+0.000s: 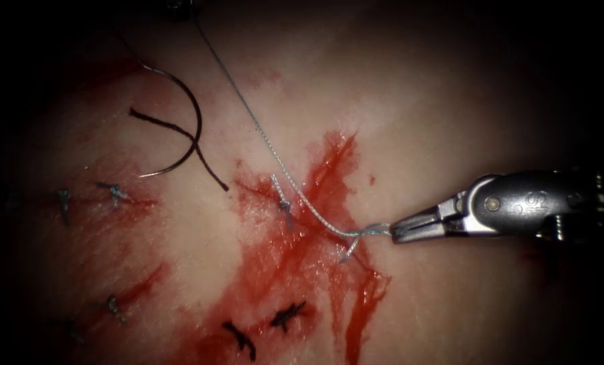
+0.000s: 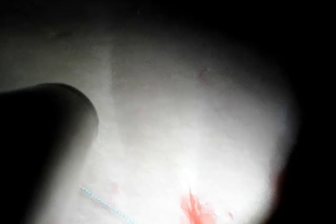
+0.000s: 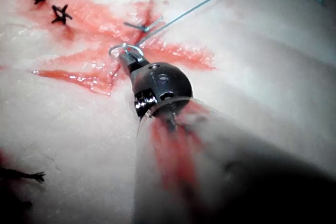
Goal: Wound Closure
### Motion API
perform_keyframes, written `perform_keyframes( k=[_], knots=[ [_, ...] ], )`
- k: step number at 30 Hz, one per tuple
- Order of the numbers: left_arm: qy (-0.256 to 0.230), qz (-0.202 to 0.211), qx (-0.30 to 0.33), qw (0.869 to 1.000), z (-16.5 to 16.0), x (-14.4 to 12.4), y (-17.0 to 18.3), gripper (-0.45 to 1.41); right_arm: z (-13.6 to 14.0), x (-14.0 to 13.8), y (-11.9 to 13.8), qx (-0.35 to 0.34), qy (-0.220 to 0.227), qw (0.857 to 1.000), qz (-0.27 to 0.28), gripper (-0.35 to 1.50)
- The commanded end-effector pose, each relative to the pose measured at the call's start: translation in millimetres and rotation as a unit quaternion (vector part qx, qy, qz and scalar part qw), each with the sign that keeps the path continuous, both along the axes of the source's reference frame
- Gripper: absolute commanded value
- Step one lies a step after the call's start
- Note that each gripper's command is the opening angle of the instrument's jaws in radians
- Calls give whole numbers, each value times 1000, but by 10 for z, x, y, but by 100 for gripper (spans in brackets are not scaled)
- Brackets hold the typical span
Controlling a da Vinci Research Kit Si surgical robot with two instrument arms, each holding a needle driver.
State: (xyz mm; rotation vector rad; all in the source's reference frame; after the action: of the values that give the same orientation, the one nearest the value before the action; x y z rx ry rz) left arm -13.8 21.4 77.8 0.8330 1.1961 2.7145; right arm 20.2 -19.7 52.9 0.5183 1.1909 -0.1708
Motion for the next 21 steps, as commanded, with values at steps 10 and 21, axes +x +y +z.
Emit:
perform_keyframes(
  k=[10, 21],
  knots=[
    [39, 64, -42, 996, 20, -120, 35, -45, -8, 62, -70, 90, 37, 995, -2, -35],
    [67, 21, -14, 997, -5, -162, 106, -45, -6, 73, -101, 121, 24, 992, -24, -35]
  ],
)
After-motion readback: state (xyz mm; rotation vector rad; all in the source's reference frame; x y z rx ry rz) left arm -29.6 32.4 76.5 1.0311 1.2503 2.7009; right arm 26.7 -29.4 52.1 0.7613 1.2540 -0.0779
